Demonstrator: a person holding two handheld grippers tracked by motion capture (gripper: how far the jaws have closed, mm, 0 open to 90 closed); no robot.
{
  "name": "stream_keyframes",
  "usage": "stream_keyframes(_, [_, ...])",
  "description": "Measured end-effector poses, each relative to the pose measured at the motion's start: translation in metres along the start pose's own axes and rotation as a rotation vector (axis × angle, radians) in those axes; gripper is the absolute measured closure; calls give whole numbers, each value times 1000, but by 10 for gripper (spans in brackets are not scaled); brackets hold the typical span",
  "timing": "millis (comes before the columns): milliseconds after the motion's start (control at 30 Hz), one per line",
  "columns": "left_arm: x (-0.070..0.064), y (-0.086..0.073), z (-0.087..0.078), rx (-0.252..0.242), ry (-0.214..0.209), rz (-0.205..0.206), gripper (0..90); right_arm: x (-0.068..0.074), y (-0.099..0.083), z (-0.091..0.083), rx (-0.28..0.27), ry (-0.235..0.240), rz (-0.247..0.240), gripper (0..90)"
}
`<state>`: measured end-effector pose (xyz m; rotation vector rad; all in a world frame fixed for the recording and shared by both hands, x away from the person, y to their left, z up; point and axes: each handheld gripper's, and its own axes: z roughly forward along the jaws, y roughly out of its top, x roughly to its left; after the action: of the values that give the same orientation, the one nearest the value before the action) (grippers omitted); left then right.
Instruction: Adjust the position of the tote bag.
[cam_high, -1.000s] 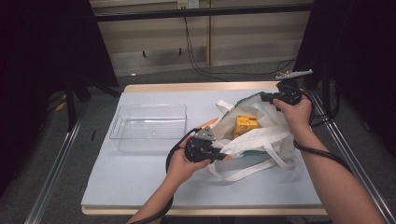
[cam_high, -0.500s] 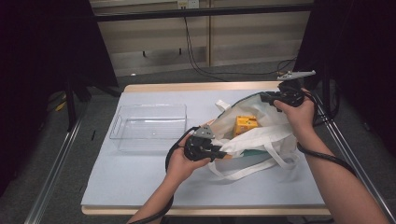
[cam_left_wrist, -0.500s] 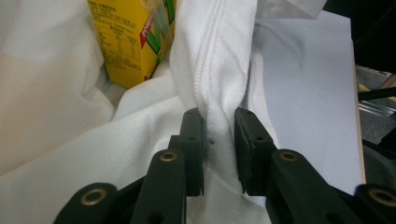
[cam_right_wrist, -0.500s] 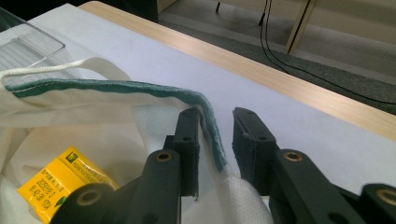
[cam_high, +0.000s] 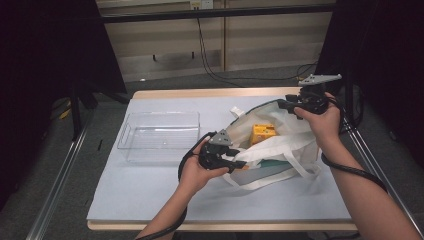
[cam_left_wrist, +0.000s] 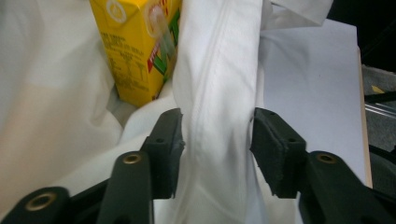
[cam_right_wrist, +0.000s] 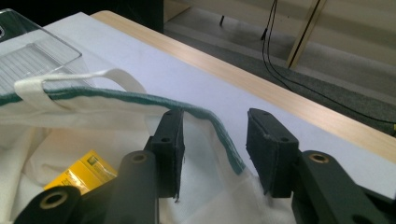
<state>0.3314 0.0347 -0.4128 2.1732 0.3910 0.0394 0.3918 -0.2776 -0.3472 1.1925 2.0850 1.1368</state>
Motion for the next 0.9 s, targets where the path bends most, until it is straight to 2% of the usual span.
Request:
stream_keyframes(133, [0, 8, -2, -8, 1, 14, 477, 4, 5, -2, -15, 3, -10, 553])
stream_keyframes(167, [0, 9, -1, -21, -6, 12, 472, 4, 6, -2, -14, 7, -12, 547])
stream_keyframes(300, [-2, 15, 3, -25, -5, 23, 445, 7, 9, 0, -20, 9, -14, 521])
stream_keyframes(400, [-3, 21, 8, -30, -10, 44, 434, 9, 10, 2, -12, 15, -16, 504])
stream_keyframes(500, [-5, 28, 14, -24, -8, 56, 416, 12, 12, 5, 2, 16, -35, 525])
stream_keyframes(667, [-8, 39, 26, -26, -10, 69, 416, 13, 9, 11, 24, 8, -39, 590])
stream_keyframes(900, [-10, 45, 42, -22, 2, 53, 426, 13, 8, 11, 48, -5, -49, 671])
